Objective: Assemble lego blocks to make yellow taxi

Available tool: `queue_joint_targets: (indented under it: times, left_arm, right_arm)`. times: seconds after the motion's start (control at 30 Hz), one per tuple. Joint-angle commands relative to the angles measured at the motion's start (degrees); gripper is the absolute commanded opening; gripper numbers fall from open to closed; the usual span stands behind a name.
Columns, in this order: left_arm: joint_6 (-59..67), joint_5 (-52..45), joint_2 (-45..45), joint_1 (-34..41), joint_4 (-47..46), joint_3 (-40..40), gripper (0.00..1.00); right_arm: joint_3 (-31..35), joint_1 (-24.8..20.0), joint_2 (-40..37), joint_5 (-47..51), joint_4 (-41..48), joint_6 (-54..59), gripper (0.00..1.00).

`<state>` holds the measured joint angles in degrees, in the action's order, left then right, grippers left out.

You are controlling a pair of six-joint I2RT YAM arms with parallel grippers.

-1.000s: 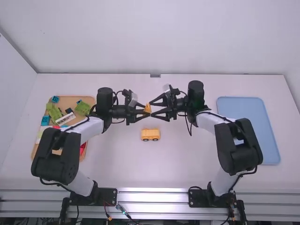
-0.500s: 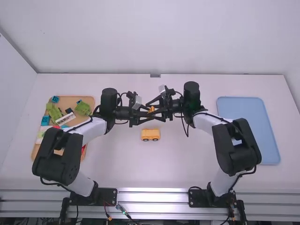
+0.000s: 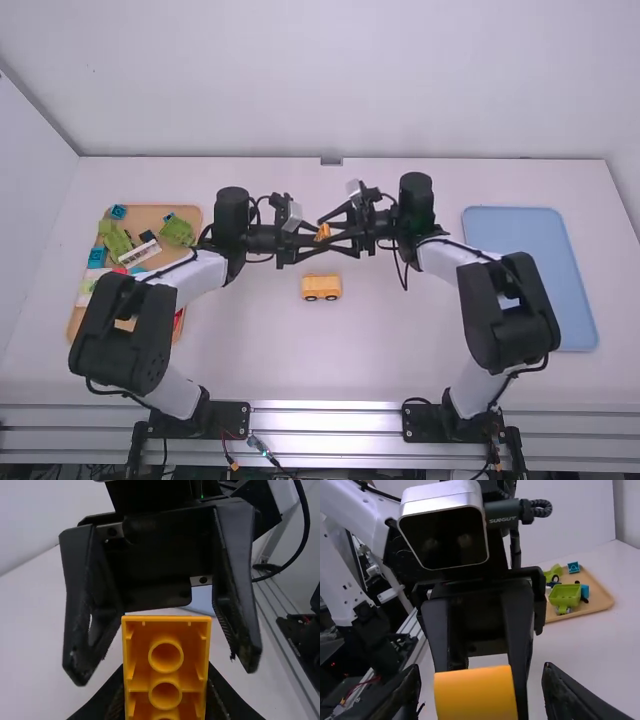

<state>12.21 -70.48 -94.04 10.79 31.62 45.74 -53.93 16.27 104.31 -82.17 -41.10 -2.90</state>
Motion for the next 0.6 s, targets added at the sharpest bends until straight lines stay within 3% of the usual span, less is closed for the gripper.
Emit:
queue_joint_targets:
  times: [0.0, 0.2, 0.57]
  left_arm:
    - [-0.4, -0.6, 0.0, 0.1, 0.2, 0.0, 0.02]
    - [-0.4, -0.6, 0.0, 0.2, 0.2, 0.0, 0.02]
    - [-0.4, -1.0, 0.0, -0.2, 0.4, 0.0, 0.02]
  right_arm:
    - [-0.4, 0.3, 0.3, -0.9, -0.1, 0.6, 0.59]
    - [-0.4, 0.2, 0.3, -0.9, -0.2, 0.8, 0.44]
    - [-0.4, -0.1, 0.3, -0.9, -0.2, 0.8, 0.29]
